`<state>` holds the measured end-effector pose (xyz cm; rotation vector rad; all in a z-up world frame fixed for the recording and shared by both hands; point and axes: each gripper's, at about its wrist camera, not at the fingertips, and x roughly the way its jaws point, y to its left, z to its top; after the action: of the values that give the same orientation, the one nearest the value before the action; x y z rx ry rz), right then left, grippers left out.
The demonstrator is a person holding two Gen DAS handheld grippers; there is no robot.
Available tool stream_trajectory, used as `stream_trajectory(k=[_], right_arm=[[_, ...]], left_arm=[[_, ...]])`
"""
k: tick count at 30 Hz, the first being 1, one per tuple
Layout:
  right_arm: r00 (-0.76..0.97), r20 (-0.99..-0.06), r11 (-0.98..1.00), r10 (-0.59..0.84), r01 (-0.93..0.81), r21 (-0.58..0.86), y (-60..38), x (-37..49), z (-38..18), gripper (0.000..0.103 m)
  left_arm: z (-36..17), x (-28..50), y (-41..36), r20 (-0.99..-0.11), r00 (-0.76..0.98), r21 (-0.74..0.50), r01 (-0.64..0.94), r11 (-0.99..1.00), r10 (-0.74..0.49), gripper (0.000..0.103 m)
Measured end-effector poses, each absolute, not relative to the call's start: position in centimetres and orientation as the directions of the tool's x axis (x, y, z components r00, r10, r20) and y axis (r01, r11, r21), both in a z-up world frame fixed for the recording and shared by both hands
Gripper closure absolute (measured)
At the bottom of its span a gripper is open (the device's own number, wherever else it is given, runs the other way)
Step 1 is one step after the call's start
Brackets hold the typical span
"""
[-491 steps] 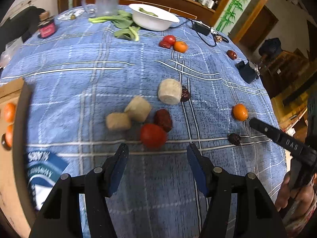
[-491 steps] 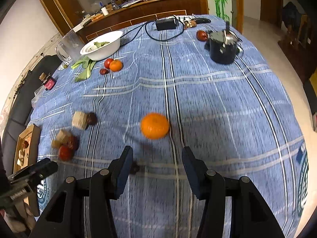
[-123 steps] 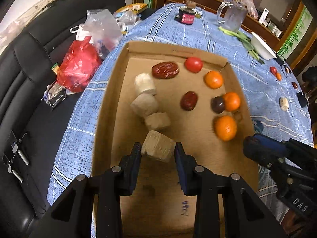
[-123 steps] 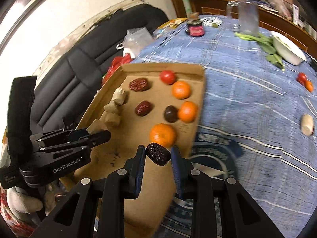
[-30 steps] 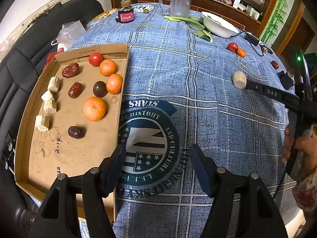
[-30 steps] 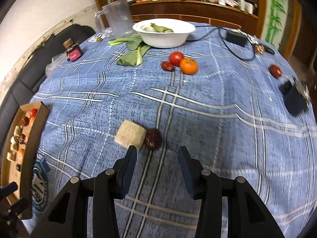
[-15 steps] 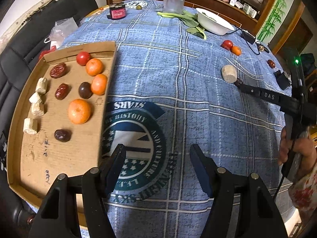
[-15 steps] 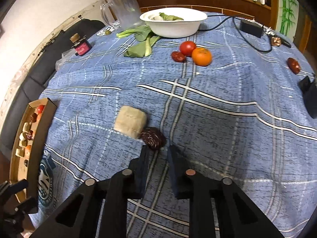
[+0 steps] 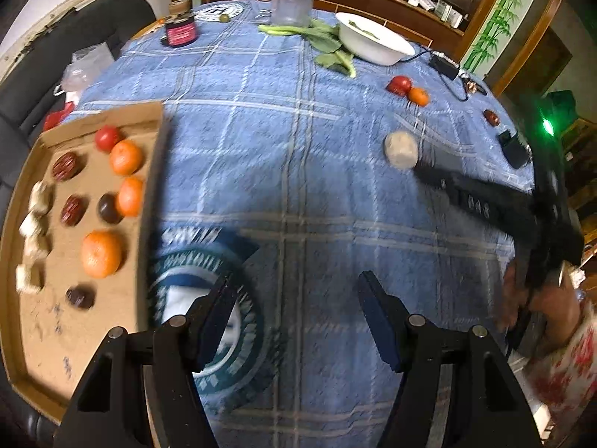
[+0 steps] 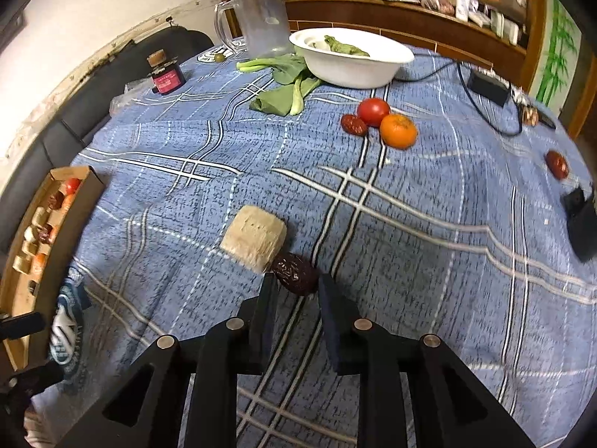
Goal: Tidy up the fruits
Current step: 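Grasp the last pale chunk with the left tool while the right tool grasps a red date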
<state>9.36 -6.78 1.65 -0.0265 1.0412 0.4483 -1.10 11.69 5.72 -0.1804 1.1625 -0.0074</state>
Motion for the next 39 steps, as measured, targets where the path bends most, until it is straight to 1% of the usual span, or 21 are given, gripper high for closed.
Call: stream_trajectory(k=[7, 12, 16, 17, 18, 19, 20, 22, 23, 26, 27, 31, 34, 36, 37, 38, 39], right_arm=[[0.428, -0.838, 0.935, 0.338, -0.253, 0.248, -11.1, 6.7, 2.1, 0.08], [0.427, -0.849, 0.95, 0.312, -0.172, 0.262, -13.5, 4.2, 1.4, 0.08], [0.434, -0.851, 0.955, 0.295, -0.162, 0.248, -13.8, 3.3, 1.6, 0.08], [0.436, -0.85, 0.955, 0.295, -0.165, 0.247, -13.7, 3.2, 1.6, 0.08], [0.439, -0.848, 0.954, 0.297, -0.167, 0.248, -13.7, 3.1, 1.7, 0.08], [0.443, -0.843, 0.952, 0.305, -0.171, 0.255, -13.7, 3.1, 1.7, 0.08], [0.442, -0.839, 0.947, 0.318, -0.177, 0.266, -13.6, 3.1, 1.8, 0.08], [0.453, -0.831, 0.945, 0.323, -0.195, 0.261, -13.2, 3.2, 2.1, 0.08], [0.46, -0.828, 0.945, 0.321, -0.208, 0.251, -12.8, 3.4, 2.3, 0.078], [0.467, -0.823, 0.942, 0.322, -0.241, 0.232, -11.7, 4.1, 2.4, 0.068], [0.469, -0.823, 0.942, 0.321, -0.249, 0.225, -11.4, 4.4, 2.3, 0.066], [0.457, -0.83, 0.937, 0.32, -0.282, 0.206, -9.8, 5.9, 1.6, 0.066], [0.461, -0.835, 0.937, 0.301, -0.306, 0.169, -8.6, 6.6, 1.3, 0.066], [0.459, -0.84, 0.936, 0.29, -0.319, 0.149, -7.9, 6.7, 1.3, 0.066], [0.458, -0.842, 0.936, 0.286, -0.323, 0.142, -7.6, 6.7, 1.3, 0.067], [0.455, -0.844, 0.935, 0.286, -0.324, 0.143, -7.5, 6.7, 1.3, 0.075], [0.453, -0.844, 0.935, 0.288, -0.322, 0.147, -7.6, 6.7, 1.3, 0.075]], left_arm=[[4.9, 5.2, 7.8, -0.897, 0.408, -0.191, -0.007, 0.982, -0.172, 0.037], [3.7, 9.5, 3.5, -0.893, 0.417, -0.137, 0.101, 0.985, -0.168, 0.037], [2.2, 11.7, 1.3, -0.903, 0.403, -0.092, 0.162, 0.983, -0.151, 0.037], [1.7, 12.0, 1.0, -0.906, 0.393, -0.092, 0.17, 0.981, -0.153, 0.039], [1.4, 12.3, 1.0, -0.91, 0.383, -0.101, 0.172, 0.98, -0.161, 0.054], [1.1, 12.4, 1.0, -0.913, 0.379, -0.095, 0.166, 0.981, -0.153, 0.06], [1.2, 12.4, 1.1, -0.91, 0.392, -0.078, 0.165, 0.983, -0.138, 0.07], [1.3, 12.2, 1.8, -0.91, 0.378, -0.117, 0.162, 0.98, -0.171, 0.069], [1.4, 12.0, 2.1, -0.91, 0.376, -0.126, 0.15, 0.981, -0.175, 0.069], [1.7, 11.2, 3.2, -0.91, 0.381, -0.12, 0.131, 0.984, -0.162, 0.069], [1.8, 10.8, 3.5, -0.91, 0.38, -0.126, 0.127, 0.984, -0.165, 0.069], [1.5, 9.7, 4.2, -0.916, 0.369, -0.122, 0.123, 0.985, -0.16, 0.069], [1.4, 9.7, 4.0, -0.91, 0.388, -0.106, 0.126, 0.986, -0.147, 0.066], [1.3, 9.7, 3.7, -0.907, 0.394, -0.103, 0.13, 0.986, -0.147, 0.066], [1.3, 9.7, 3.7, -0.906, 0.398, -0.096, 0.133, 0.986, -0.142, 0.066], [1.3, 9.6, 3.7, -0.905, 0.401, -0.093, 0.134, 0.987, -0.14, 0.069], [1.4, 9.5, 4.0, -0.905, 0.398, -0.105, 0.134, 0.985, -0.15, 0.069]])
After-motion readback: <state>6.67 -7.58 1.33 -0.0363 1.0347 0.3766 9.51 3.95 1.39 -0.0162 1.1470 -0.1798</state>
